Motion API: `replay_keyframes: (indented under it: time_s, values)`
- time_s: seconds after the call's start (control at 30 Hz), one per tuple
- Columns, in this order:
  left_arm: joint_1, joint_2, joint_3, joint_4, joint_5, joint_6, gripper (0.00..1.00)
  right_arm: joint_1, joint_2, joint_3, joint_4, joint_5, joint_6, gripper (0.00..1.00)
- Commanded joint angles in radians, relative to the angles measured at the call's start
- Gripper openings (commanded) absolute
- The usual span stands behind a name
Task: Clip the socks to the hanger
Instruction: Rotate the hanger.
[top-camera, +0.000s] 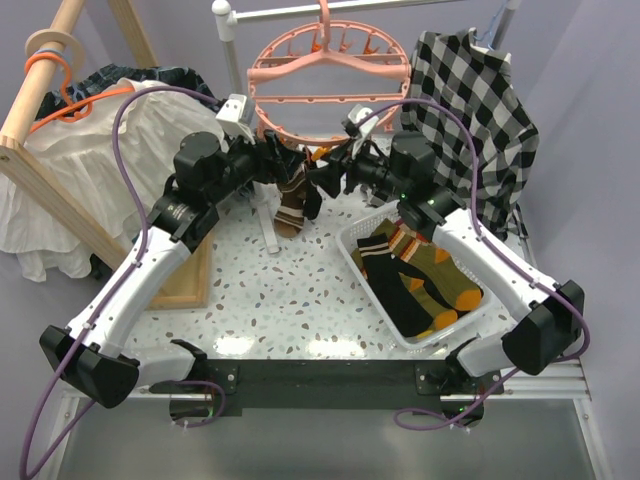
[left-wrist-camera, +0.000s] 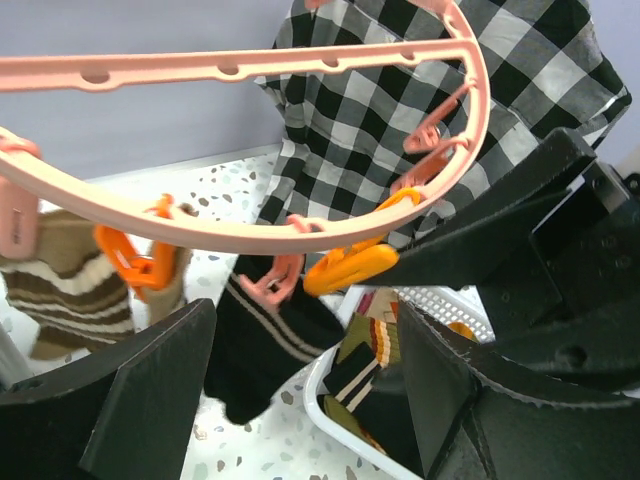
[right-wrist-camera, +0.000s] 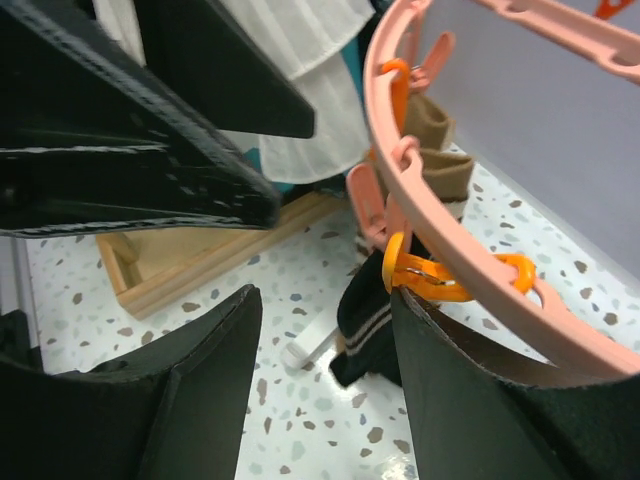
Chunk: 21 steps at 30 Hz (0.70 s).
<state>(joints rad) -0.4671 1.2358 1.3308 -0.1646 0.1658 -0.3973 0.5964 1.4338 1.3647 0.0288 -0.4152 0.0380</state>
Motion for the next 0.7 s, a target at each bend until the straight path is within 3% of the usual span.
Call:
replay_keyframes:
  time_s: [0.0, 0.37, 0.5, 0.67]
  values:
    - [-0.004, -0.027, 0.005, 0.034, 0.017, 0.011, 0.78, 0.043, -0.015, 0.019, -0.006, 0.053, -0.006, 0.58]
    - [-0.027, -0.001, 0.011, 0.033, 0.005, 0.025, 0.73, 0.043, -0.167, 0.091, -0.394, 0.274, -0.087, 0.6]
    - [-0.05, 0.028, 0.024, 0.037, -0.006, 0.025, 0.68, 0.04, -0.174, 0.117, -0.434, 0.355, -0.107, 0.59]
    - [-0.056, 0.065, 0.053, 0.007, -0.11, 0.017, 0.65, -0.013, -0.133, 0.114, -0.356, 0.357, -0.069, 0.58]
